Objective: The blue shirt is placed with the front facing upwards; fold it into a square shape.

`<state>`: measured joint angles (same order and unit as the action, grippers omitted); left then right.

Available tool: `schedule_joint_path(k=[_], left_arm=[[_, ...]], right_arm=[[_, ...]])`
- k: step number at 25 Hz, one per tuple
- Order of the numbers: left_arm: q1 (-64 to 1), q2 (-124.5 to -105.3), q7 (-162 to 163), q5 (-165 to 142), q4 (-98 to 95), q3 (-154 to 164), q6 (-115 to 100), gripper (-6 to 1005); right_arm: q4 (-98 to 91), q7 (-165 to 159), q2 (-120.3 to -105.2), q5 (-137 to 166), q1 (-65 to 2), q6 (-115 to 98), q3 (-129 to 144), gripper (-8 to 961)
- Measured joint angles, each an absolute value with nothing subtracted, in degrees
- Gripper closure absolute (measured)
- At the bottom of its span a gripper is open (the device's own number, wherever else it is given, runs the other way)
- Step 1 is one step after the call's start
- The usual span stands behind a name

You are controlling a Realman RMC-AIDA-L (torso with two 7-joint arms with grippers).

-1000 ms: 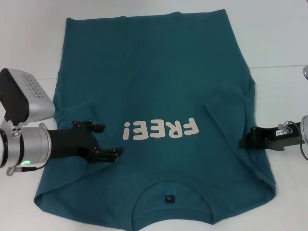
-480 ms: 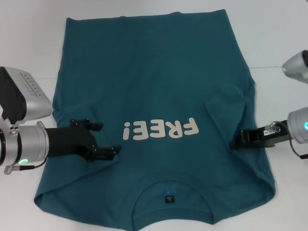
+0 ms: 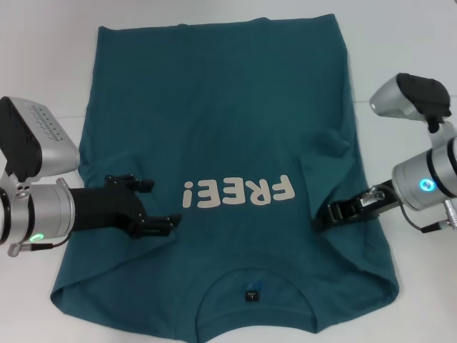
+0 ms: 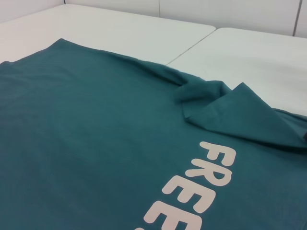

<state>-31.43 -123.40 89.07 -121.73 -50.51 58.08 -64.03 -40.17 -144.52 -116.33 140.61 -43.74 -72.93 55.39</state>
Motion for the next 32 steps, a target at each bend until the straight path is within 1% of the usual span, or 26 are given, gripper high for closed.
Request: schedule_joint_path(k=[3, 8, 11, 18, 29, 32], left_arm=[[-31.43, -123.39, 89.06, -121.73, -50.44, 58.25, -63.96, 122], [-31.39, -123.39, 89.04, -121.73, -50.33, 58.33, -63.96, 122], [-31.3, -123.39, 89.03, -121.73, -50.33, 58.35, -63.94, 122], [-31.26, -123.4, 89.03, -122.32, -50.34, 58.35, -63.88, 123], [-31.24, -123.67, 89.03, -123.13, -50.7, 58.35, -63.8, 122], [-31.2, -123.66, 89.03, -123.14, -50.74, 58.36, -63.81, 121]], right_arm=[[-40.17, -146.37, -116.19, 141.26, -44.37, -73.16, 56.47, 922], [-40.83, -149.83, -115.1, 142.93, -43.92, -73.83, 55.08, 918], [-42.81, -150.14, -114.89, 142.83, -42.7, -73.86, 52.34, 779], [-43.6, -149.64, -114.93, 142.3, -41.25, -69.29, 44.39, 447], [-39.93, -148.74, -114.93, 139.49, -40.79, -63.8, 41.0, 408], [-39.42, -148.71, -115.04, 139.47, -40.71, -62.27, 40.94, 410]])
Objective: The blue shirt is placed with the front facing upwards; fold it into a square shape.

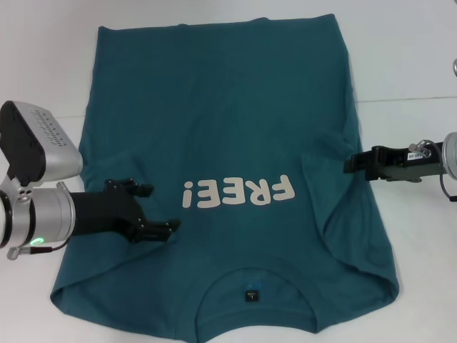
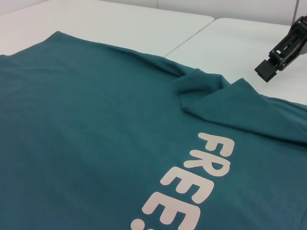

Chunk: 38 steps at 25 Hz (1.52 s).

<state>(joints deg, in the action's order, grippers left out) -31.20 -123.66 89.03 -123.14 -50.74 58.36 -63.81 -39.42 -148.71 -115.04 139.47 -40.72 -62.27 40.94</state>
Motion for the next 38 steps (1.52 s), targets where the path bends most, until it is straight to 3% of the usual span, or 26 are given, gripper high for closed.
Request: schedule_joint_path(k=[27, 30, 35, 38], left_arm=[[-30.89, -123.52, 88.94, -123.14, -50.55, 58.44, -63.9, 121], [-30.9, -123.45, 88.94, -123.14, -50.56, 58.44, -63.91, 121], [-30.93, -123.37, 88.94, -123.13, -50.61, 58.45, -63.97, 122], [-30.93, -123.38, 88.94, -123.13, -50.69, 58.45, -64.02, 122]], right_arm=[[-33.62, -142.96, -116.32, 137.1, -41.49, -53.2, 41.66, 478], [-34.0, -142.24, -116.47, 137.1, -41.46, -53.49, 41.52, 709], [-34.03, -140.97, -116.47, 137.06, -41.57, -53.54, 41.63, 922], [-34.05, -140.47, -116.52, 136.84, -41.8, -53.67, 41.7, 929]])
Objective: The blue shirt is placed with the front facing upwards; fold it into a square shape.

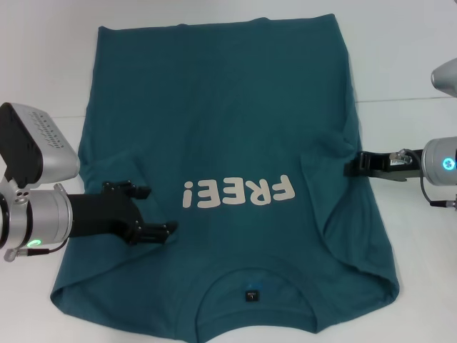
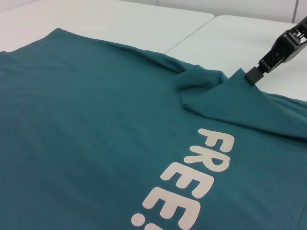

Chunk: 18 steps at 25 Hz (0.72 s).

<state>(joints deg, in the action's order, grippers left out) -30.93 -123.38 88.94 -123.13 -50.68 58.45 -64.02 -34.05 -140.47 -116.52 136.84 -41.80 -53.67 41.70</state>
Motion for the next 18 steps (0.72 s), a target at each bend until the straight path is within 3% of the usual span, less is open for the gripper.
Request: schedule_joint_path(k=[18], left_arm=[[-30.85, -123.32, 89.06, -123.26, -50.72, 58.45, -63.93, 121]], right_arm=[[-34.38, -139.04, -117.07, 135.53, -45.4, -57.37, 44.46, 911]])
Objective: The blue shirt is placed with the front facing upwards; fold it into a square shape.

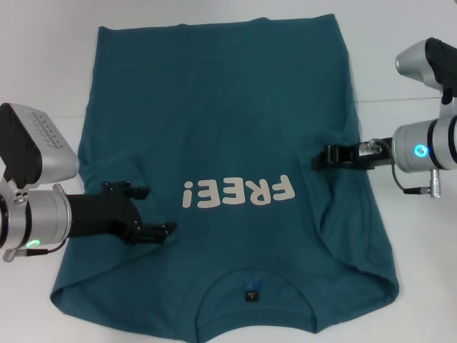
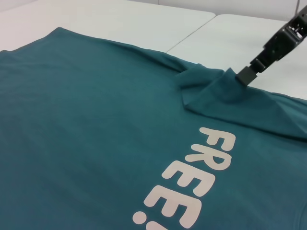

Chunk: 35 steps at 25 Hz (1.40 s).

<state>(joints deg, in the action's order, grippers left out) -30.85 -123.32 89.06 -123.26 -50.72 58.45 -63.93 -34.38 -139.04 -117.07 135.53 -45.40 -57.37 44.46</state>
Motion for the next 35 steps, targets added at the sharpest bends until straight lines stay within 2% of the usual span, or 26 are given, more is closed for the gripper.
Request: schedule_joint_path(k=[8, 15, 20, 22, 27, 31, 35], left_arm=[[-30.76, -123.31, 88.99, -123.31, -50.72, 58.34, -63.89, 121], [-30.3, -123.35, 88.96, -123.32, -50.89, 57.84, -63.89, 122], [-28.37, -123.85, 90.46, -122.56, -53.69, 57.01, -63.82, 122], [-27.1, -123.91, 93.57, -121.91, -55.94, 56.95, -63.86, 123], [-23.08, -124.02, 102.58, -119.87, -60.89, 56.21, -63.93, 123], [-19.13, -124.09, 111.05, -118.34, -63.74, 53.62, -65.67, 122], [-14.84, -123.95, 121.16, -118.62, -67.24, 50.67, -69.14, 122]], right_arm=[[-33.95, -139.42, -117.71, 134.03, -47.19, -57.54, 44.47, 883], [-33.19, -138.31, -119.23, 133.28, -48.14, -57.59, 44.47, 858], [-34.77, -136.24, -118.94, 132.41, -47.38, -59.98, 44.29, 661], [-37.1, -135.01, -118.71, 132.16, -46.13, -62.08, 43.99, 617], [-45.94, -130.5, -118.44, 126.07, -38.64, -68.12, 43.85, 506], [-48.33, -126.26, -116.49, 116.9, -31.91, -73.25, 43.4, 418], [-48.13, -122.67, -115.48, 112.67, -27.8, -75.67, 42.08, 231]])
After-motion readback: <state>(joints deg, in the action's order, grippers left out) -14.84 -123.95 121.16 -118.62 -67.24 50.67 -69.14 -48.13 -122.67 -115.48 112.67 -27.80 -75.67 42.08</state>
